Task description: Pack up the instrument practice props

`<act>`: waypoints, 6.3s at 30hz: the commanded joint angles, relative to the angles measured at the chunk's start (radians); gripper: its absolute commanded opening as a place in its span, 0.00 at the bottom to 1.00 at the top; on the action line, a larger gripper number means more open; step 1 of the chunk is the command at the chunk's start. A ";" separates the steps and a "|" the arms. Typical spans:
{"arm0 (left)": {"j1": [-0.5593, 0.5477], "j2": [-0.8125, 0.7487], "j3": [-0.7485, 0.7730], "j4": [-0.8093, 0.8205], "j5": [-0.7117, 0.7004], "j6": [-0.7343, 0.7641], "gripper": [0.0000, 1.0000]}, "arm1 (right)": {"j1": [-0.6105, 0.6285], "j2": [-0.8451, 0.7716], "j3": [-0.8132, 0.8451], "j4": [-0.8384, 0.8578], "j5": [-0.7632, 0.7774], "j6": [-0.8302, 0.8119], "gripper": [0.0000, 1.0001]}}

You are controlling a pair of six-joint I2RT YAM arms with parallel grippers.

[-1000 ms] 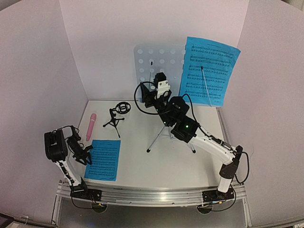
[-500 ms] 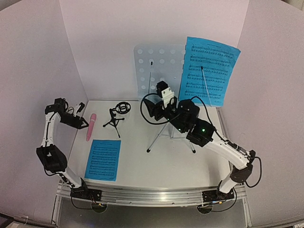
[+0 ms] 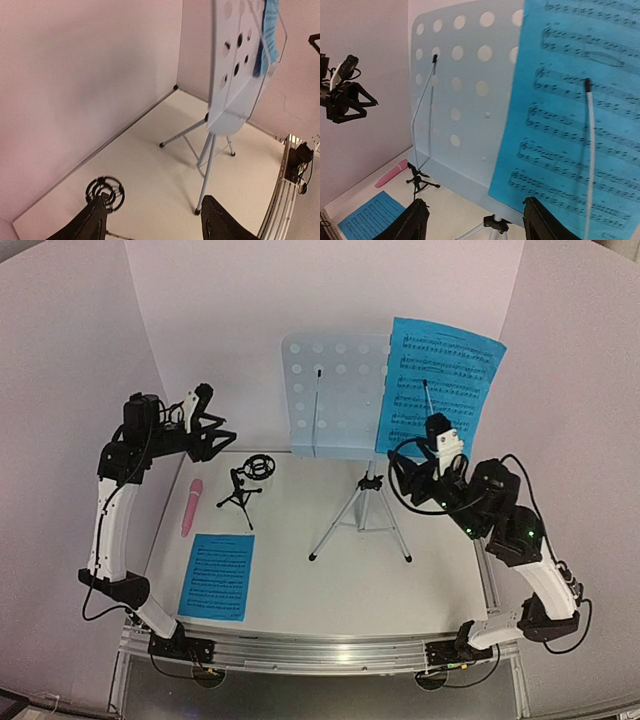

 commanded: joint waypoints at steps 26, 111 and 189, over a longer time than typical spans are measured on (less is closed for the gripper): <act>-0.617 0.522 0.530 0.485 -0.232 -0.508 0.69 | -0.088 0.020 0.060 0.053 0.383 -0.145 0.63; -0.793 0.373 0.178 0.694 -0.420 0.270 0.72 | -0.193 -0.152 -0.152 0.242 0.069 -0.045 0.66; -0.780 -0.112 -0.025 0.238 -0.893 0.384 0.86 | -0.107 0.047 -1.004 1.177 0.107 0.045 0.83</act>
